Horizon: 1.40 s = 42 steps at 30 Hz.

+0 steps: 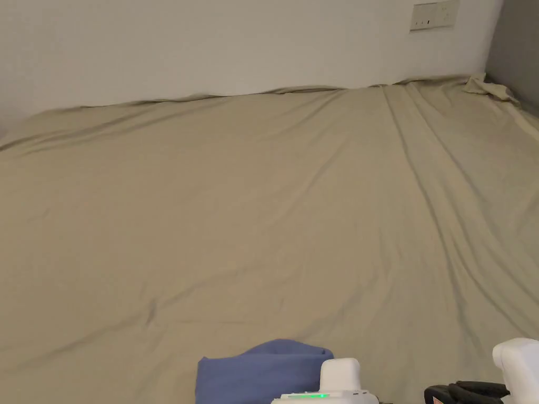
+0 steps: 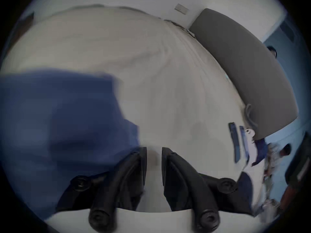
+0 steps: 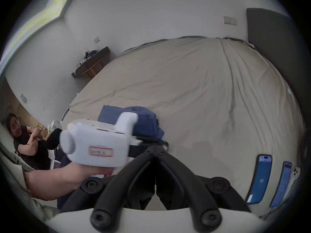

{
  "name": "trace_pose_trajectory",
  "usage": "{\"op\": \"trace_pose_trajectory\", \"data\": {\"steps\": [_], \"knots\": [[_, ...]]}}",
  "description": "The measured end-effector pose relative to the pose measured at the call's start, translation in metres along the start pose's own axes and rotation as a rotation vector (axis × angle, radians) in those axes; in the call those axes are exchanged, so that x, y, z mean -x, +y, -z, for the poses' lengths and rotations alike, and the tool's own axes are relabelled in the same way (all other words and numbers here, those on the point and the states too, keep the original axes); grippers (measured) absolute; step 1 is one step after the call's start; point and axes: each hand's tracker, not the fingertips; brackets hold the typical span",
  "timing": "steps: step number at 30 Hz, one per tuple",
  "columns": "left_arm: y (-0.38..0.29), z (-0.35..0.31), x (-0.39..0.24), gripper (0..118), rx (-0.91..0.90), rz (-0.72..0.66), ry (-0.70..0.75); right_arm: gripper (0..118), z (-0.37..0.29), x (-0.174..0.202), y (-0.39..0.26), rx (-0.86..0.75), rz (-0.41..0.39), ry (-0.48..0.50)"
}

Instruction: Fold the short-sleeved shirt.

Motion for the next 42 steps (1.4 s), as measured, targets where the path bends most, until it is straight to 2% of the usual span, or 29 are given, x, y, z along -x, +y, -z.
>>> {"op": "trace_pose_trajectory", "data": {"steps": [2,6,8,11,14,17,19,20,21,22,23,24,25,26,27,28,30,31,33,34,35,36,37,38,39,40,41,42], "knots": [[0.003,-0.014,-0.001,19,-0.035,-0.013,-0.029,2,-0.009,0.0,0.005,-0.034,-0.011,0.024],[0.009,-0.094,0.009,19,-0.156,0.068,-0.131,2,-0.02,0.0,0.02,-0.118,-0.002,0.089],[0.011,-0.141,0.037,19,-0.22,0.027,-0.14,2,-0.011,0.0,0.028,-0.128,0.022,0.148],[0.012,-0.197,0.097,19,-0.314,-0.076,-0.017,2,0.022,0.012,0.037,-0.068,0.026,0.198],[0.009,-0.23,0.157,19,-0.336,-0.139,0.175,2,0.079,0.033,0.036,0.034,0.032,0.262],[0.0,-0.241,0.187,19,-0.323,-0.237,0.216,2,0.138,0.042,0.025,0.116,0.052,0.23],[-0.005,-0.241,0.197,19,-0.319,-0.253,0.187,2,0.177,0.031,0.014,0.214,0.15,0.223],[-0.006,-0.239,0.199,19,-0.307,-0.256,0.17,2,0.191,0.023,0.007,0.245,0.189,0.189],[-0.007,-0.233,0.199,19,-0.29,-0.254,0.151,2,0.203,0.013,0.0,0.259,0.2,0.149],[-0.006,-0.228,0.2,19,-0.265,-0.239,0.129,2,0.21,0.003,-0.007,0.25,0.194,0.157],[-0.006,-0.222,0.2,36,-0.257,-0.233,0.118,2,0.205,-0.003,-0.007,0.187,0.2,0.263],[-0.005,-0.218,0.2,82,-0.26,-0.234,0.119,2,0.2,-0.004,-0.007,0.196,0.171,0.256],[-0.005,-0.21,0.198,118,-0.259,-0.235,0.121,2,0.197,-0.002,-0.006,0.212,0.14,0.228],[-0.004,-0.202,0.197,118,-0.241,-0.231,0.119,2,0.196,0.003,-0.006,0.208,0.118,0.206],[-0.008,-0.2,0.19,118,-0.305,-0.207,0.038,2,0.197,0.006,-0.007,0.202,0.089,0.192],[-0.008,-0.192,0.187,118,-0.254,-0.209,0.072,2,0.195,0.01,-0.007,0.198,0.077,0.191],[-0.001,-0.17,0.191,118,-0.212,-0.209,0.072,2,0.197,0.003,-0.006,0.205,0.125,0.214],[0.001,-0.158,0.188,118,-0.188,-0.193,0.089,2,0.198,-0.003,-0.007,0.207,0.183,0.243],[0.008,-0.137,0.178,118,-0.127,-0.148,0.118,2,0.2,-0.012,-0.012,0.199,0.24,0.284],[0.01,-0.127,0.173,116,-0.089,-0.132,0.102,2,0.2,-0.015,-0.014,0.192,0.256,0.296],[0.01,-0.121,0.169,105,-0.064,-0.126,0.074,2,0.2,-0.016,-0.016,0.188,0.263,0.3],[0.01,-0.117,0.163,100,-0.051,-0.143,0.027,2,0.199,-0.016,-0.018,0.183,0.265,0.299],[0.008,-0.12,0.16,98,-0.059,-0.16,-0.033,2,0.198,-0.015,-0.02,0.175,0.262,0.299],[0.008,-0.124,0.157,98,-0.102,-0.126,0.015,2,0.196,-0.014,-0.022,0.164,0.255,0.294],[0.007,-0.127,0.152,94,-0.133,-0.084,0.067,2,0.195,-0.012,-0.025,0.149,0.253,0.29],[0.008,-0.129,0.15,76,-0.14,-0.034,0.107,2,0.193,-0.009,-0.028,0.141,0.256,0.286],[0.007,-0.133,0.15,37,-0.135,-0.016,0.106,2,0.192,-0.008,-0.03,0.138,0.258,0.289],[0.004,-0.136,0.15,32,-0.116,-0.094,-0.003,2,0.19,-0.007,-0.031,0.135,0.258,0.295]]}}
